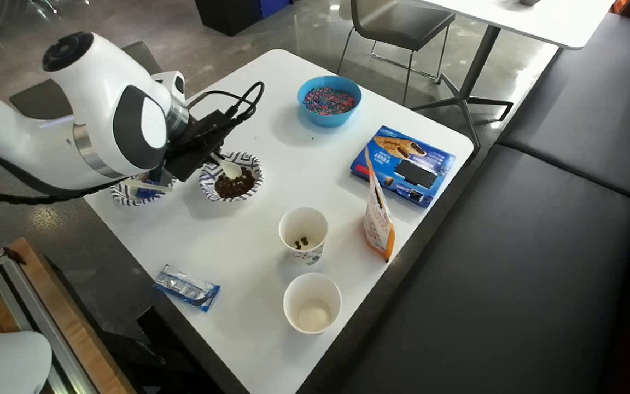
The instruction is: Use the spoon to put some of the brown objects into the cup
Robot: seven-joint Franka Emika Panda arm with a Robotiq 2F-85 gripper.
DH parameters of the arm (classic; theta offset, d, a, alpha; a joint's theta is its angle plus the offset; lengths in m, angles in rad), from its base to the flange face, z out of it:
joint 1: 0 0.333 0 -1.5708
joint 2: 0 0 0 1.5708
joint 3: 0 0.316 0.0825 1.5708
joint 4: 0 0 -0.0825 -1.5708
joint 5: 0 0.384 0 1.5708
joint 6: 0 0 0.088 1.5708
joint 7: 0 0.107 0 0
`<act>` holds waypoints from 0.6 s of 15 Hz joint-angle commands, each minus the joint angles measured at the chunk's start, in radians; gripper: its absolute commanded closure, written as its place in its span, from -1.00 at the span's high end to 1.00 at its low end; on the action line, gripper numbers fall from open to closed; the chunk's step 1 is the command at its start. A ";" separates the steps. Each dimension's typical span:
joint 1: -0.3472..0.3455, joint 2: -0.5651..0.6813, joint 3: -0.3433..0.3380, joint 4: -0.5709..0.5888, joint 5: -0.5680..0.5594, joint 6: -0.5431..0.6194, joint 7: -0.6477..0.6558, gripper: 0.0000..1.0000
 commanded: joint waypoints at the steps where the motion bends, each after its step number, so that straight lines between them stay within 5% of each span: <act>1: -0.011 -0.018 0.021 0.010 -0.005 -0.074 0.005 -0.93; 9: -0.008 -0.044 0.035 0.014 0.002 -0.174 0.003 -0.93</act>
